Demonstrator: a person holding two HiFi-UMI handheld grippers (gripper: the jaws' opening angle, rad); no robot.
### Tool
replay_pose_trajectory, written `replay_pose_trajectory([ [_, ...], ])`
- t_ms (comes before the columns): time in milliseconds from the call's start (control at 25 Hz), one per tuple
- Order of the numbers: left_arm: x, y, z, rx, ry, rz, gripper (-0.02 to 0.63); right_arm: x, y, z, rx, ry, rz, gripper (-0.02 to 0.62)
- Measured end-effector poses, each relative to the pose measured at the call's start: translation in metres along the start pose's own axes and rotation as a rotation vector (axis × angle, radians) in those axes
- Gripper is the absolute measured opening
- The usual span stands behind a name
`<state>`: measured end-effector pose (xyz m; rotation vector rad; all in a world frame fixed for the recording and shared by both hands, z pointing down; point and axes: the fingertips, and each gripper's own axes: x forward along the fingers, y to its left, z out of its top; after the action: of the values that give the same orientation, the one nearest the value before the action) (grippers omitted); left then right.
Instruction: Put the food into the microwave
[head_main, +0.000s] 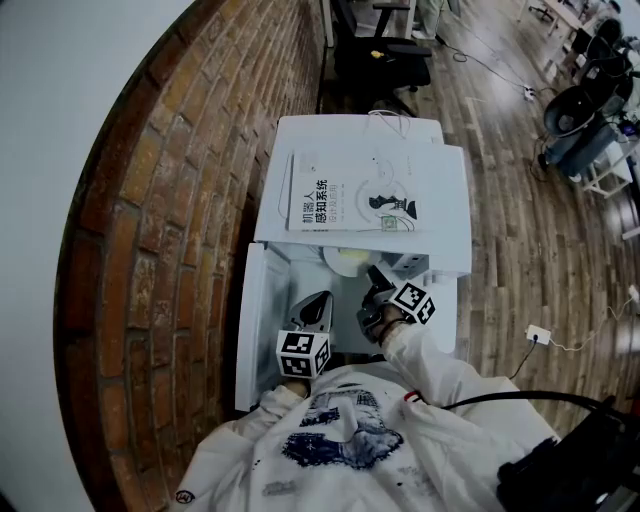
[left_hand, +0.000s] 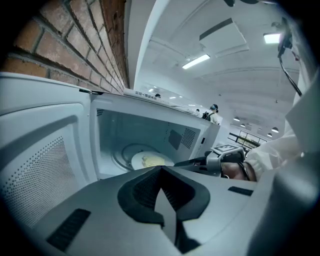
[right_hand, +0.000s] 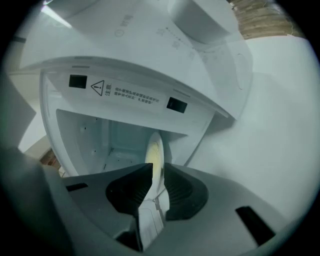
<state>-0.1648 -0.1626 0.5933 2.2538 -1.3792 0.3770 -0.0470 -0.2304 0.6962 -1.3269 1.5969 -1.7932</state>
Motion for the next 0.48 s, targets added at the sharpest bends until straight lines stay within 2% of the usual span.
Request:
replay_pose_trajectory([
  [480, -0.002, 0.002, -0.003, -0.009, -0.004, 0.018, 0.008, -0.004, -0.004, -0.017, -0.007, 0.059, 0.001, 0.068],
])
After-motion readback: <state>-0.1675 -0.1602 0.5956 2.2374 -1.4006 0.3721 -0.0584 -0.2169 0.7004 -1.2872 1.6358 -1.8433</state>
